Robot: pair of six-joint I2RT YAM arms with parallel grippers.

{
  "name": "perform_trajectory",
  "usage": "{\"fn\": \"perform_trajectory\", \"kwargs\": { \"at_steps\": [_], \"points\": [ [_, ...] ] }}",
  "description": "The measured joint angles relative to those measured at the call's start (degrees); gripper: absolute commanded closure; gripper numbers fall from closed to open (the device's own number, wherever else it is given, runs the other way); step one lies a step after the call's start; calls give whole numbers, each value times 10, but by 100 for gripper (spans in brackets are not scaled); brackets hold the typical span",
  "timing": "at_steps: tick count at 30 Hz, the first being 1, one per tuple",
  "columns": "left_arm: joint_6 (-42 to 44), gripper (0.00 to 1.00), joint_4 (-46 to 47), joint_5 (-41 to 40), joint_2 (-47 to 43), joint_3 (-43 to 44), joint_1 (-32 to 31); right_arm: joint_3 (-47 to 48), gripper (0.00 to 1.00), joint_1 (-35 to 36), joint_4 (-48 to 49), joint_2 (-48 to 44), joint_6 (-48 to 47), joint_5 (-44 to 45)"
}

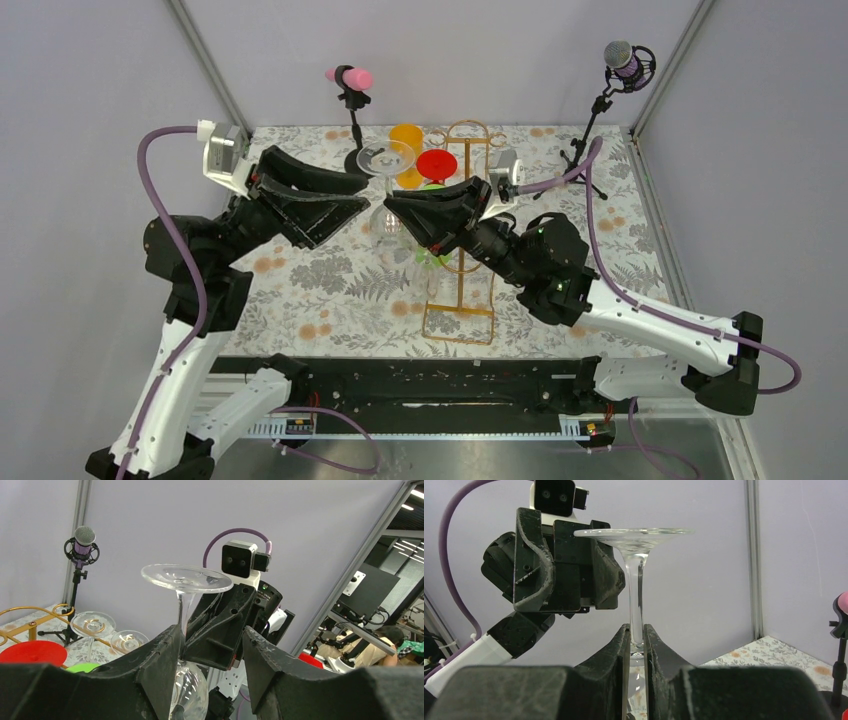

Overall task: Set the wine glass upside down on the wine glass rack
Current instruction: Turn the wine glass upside down at the wine rack.

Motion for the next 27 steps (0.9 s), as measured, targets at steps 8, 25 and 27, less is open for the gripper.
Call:
{"fn": "perform_trajectory", "kwargs": {
  "at_steps": [8,25,27],
  "points": [
    [21,51,-14,13,15,7,-12,19,100,0,-21,17,13,-14],
    [57,100,-30,14,28,7,-25,41,100,-1,-51,37,43,-80],
    [59,100,-30,14,27,6,-25,41,91,-1,-51,37,45,-80]
  ]
}}
